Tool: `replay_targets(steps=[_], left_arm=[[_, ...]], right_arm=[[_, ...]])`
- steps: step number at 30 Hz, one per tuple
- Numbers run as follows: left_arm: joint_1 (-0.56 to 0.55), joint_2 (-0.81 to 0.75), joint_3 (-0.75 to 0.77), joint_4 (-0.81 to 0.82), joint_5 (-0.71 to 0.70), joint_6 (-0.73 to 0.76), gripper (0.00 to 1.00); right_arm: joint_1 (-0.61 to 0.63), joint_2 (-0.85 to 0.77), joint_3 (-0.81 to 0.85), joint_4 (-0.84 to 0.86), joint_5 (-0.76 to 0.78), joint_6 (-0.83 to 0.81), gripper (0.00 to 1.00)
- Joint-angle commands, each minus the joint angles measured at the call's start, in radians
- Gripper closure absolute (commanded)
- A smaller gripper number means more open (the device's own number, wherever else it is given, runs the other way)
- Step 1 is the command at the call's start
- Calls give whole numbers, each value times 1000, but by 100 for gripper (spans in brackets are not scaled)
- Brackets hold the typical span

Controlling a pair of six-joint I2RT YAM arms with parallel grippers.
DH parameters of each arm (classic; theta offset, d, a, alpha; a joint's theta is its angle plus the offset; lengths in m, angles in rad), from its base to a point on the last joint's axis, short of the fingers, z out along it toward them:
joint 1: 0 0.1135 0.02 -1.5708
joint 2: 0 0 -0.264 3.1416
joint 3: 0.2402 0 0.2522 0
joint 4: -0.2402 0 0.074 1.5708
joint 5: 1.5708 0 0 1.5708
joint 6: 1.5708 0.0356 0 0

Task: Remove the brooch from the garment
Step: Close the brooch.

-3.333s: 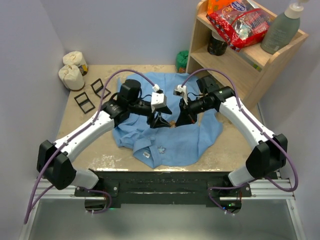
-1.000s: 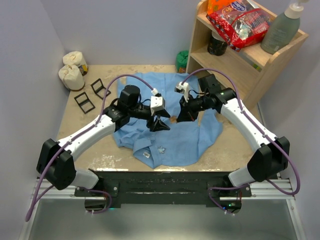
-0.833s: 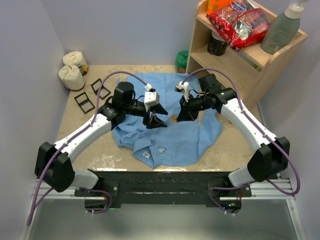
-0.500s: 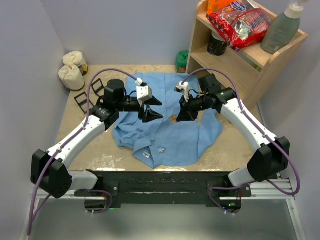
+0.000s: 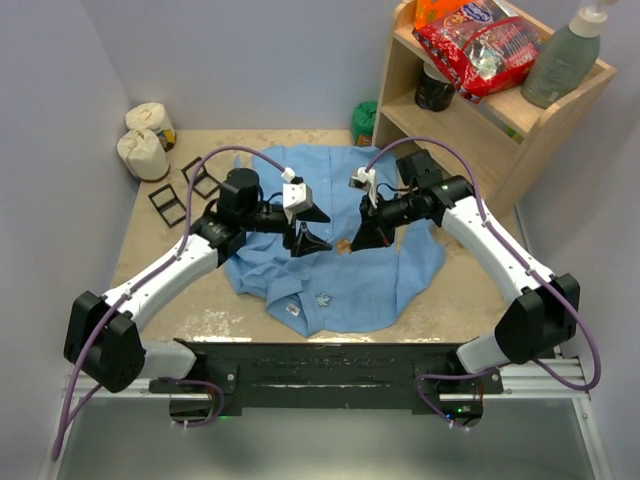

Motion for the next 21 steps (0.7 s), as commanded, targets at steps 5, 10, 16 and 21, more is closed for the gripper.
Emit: replay_targets(steps=[5, 10, 16, 21], left_arm=[[-29, 13, -9, 38, 131, 16, 30], [-27, 9, -18, 14, 168, 46, 30], [-32, 3, -16, -89, 177, 124, 30], [-60, 17, -16, -189, 112, 261, 29]], right_arm=[[-10, 14, 19, -78, -207, -53, 100], [-13, 31, -18, -96, -267, -67, 100], [-14, 74, -61, -118, -281, -94, 100], [-13, 176, -72, -304, -256, -273, 100]])
